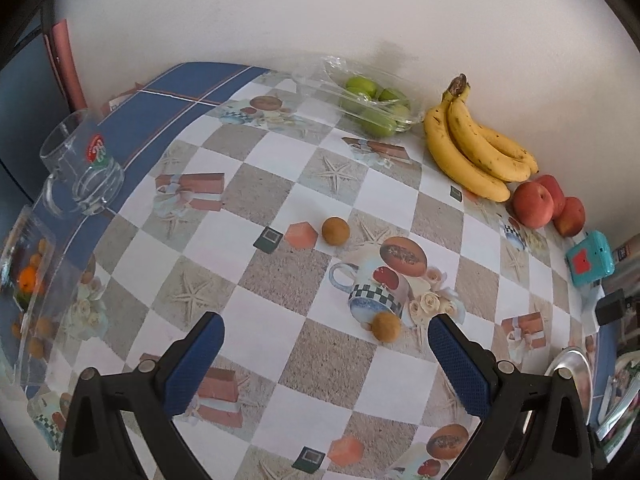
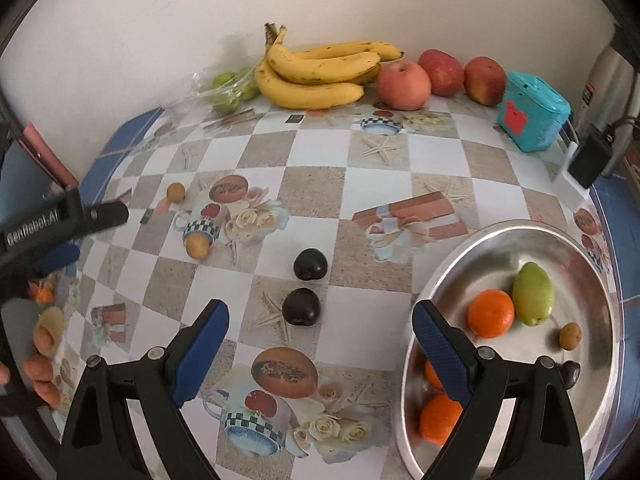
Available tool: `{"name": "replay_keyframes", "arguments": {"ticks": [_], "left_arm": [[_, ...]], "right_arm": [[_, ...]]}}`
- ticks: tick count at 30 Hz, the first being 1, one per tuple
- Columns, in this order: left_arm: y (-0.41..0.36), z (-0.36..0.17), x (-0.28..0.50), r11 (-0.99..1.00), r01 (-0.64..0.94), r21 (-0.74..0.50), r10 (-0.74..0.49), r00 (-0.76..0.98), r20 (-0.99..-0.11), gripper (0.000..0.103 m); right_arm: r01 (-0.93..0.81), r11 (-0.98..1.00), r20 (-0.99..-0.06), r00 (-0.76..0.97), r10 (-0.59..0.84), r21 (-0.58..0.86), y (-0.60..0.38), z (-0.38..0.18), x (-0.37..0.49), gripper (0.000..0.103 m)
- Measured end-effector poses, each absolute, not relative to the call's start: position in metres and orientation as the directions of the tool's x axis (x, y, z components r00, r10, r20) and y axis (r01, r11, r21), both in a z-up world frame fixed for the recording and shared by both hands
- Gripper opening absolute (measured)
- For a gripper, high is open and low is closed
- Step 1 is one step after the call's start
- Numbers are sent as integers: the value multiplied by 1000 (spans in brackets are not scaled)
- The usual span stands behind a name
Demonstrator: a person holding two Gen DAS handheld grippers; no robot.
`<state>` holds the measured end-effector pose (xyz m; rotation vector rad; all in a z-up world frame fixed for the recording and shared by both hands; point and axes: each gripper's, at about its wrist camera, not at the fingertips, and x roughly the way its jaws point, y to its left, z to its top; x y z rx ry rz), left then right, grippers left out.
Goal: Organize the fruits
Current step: 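Move both tools back toward the two dark plums beside the bowl, then grasp a dark plum with the right gripper while the left gripper grasps a small brown fruit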
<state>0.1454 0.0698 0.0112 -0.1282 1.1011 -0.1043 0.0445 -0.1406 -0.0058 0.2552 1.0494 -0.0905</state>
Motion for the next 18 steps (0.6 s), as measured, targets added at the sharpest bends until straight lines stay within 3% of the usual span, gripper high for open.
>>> {"name": "replay_keyframes", "arguments": {"ticks": [5,11,14,18], "left_arm": [[55,-3,151,983,85,-164,-185,429,-884,101],[34,-28,159,977,147,-156,-202,390,-898,91],[25,-36,159,972,178,-150,-208,375,-903,87],[14,-43,158,965,219,-145,-218,361,-907,76]], "right_arm": [[182,971,-885,462,55,155,-132,-20,50,93],[158,979,-905,422,54,132,-123,-38,55,92],[158,980,-912,407,46,120,-122,-46,56,79],[160,981,-918,394,37,109,-121,-53,57,74]]}}
